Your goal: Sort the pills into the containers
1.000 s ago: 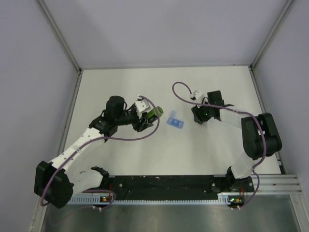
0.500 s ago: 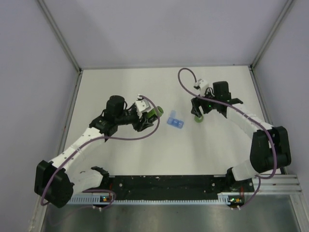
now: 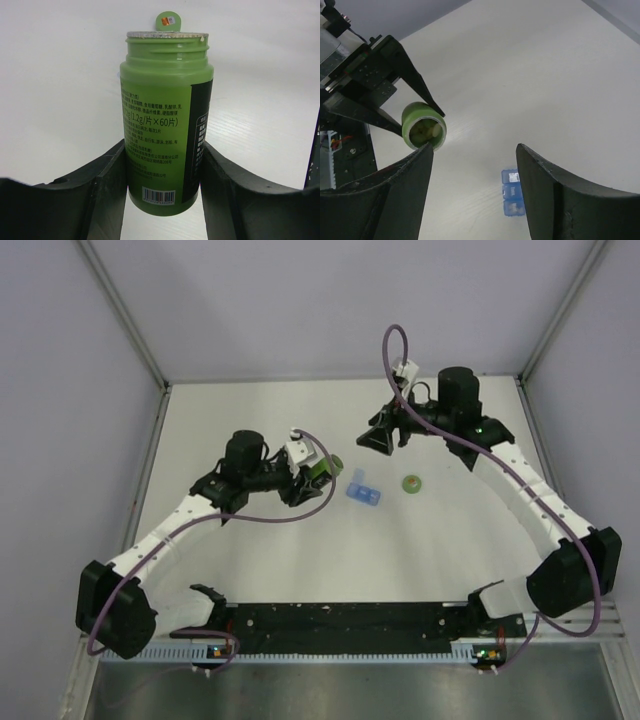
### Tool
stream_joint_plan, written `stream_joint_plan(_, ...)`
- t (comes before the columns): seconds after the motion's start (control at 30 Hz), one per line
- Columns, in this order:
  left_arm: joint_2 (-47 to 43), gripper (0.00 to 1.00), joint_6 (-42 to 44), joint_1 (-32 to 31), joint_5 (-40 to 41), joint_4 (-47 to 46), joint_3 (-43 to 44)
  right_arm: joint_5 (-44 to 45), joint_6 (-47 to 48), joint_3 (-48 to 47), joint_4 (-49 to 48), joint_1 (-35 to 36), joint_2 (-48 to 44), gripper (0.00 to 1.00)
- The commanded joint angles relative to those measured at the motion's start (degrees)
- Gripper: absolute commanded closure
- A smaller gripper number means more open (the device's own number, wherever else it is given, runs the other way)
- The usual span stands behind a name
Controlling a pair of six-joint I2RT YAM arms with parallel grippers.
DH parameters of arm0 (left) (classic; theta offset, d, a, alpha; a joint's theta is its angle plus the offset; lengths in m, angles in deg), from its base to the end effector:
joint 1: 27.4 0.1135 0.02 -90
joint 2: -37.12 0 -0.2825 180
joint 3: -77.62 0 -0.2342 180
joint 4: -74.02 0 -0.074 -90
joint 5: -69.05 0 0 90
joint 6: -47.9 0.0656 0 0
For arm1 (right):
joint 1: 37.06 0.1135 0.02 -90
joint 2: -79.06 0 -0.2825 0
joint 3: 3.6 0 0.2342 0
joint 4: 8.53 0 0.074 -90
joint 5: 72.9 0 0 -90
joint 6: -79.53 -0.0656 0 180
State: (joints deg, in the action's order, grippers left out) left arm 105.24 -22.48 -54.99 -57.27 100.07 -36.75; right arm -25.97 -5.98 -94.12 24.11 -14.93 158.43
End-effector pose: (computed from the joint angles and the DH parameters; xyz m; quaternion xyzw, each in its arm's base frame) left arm 0.2126 -0.1549 0.3049 0.4730 0.6847 -0.3010 0.4657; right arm 0.2713 0.1587 0.3918 -0.3781 0.7006 0.3801 0.4709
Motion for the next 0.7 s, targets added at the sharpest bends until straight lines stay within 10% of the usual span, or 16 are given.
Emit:
stream_joint_plan(0.0, -0.27, 1.00, -0.54, -0.71, -0.42, -1.71, 3.18, -4.66, -4.05, -2.63, 0.57, 3.00, 1.75, 0.34)
stream_joint_plan(0.67, -0.35, 1.00, -0.81, -1.85, 1.78, -1.18, 3.97, -1.31, -6.25, -1.67, 0.66, 10.12, 7.11, 0.35)
